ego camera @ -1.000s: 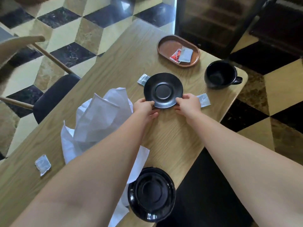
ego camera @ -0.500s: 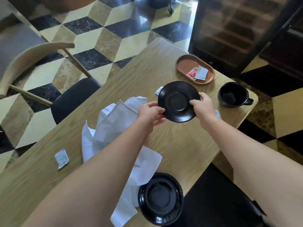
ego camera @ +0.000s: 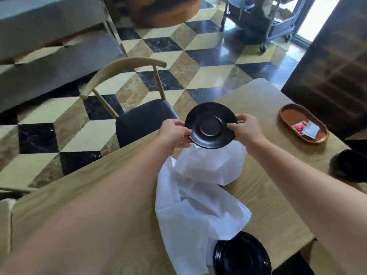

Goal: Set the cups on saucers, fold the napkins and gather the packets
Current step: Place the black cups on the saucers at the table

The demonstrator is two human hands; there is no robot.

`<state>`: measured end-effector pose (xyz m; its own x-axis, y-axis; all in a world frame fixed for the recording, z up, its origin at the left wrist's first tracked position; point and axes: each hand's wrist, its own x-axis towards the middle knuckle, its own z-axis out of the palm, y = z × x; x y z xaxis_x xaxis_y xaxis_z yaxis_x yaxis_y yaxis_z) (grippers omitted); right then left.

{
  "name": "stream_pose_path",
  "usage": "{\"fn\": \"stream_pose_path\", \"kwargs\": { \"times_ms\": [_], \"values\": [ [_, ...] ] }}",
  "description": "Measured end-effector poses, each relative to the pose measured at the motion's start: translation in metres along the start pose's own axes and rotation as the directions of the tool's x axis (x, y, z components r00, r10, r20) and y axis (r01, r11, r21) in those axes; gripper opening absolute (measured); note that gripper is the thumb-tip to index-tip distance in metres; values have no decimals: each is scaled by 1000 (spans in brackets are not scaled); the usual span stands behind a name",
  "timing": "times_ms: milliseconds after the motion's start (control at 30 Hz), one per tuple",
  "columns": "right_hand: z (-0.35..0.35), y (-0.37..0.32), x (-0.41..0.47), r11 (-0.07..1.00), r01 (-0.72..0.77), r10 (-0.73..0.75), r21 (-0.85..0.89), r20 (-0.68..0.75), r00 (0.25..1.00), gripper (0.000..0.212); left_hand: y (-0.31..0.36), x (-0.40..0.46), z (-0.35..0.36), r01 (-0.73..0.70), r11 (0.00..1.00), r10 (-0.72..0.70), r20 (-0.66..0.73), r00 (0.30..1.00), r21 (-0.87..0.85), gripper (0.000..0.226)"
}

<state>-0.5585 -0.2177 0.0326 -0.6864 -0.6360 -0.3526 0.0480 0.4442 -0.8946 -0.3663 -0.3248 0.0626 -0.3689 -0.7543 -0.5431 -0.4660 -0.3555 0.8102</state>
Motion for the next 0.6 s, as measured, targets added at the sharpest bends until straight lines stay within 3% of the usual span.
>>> {"fn": "stream_pose_path", "kwargs": {
  "times_ms": [167, 300, 600],
  "values": [
    [86, -18, 27, 959, 82, -56, -272, 105, 993, 7, -22, 31, -73, 39, 998, -44, -103, 994, -49, 16],
    [137, -23, 49, 892, 149, -90, -426, 154, 984, 15, -51, 63, -108, 58, 992, -75, -153, 985, -110, 18],
    [201, 11, 82, 882, 61, 22, -468, 169, 985, 12, -103, 112, -138, 92, 983, -120, -176, 977, -158, 24]
  ]
}}
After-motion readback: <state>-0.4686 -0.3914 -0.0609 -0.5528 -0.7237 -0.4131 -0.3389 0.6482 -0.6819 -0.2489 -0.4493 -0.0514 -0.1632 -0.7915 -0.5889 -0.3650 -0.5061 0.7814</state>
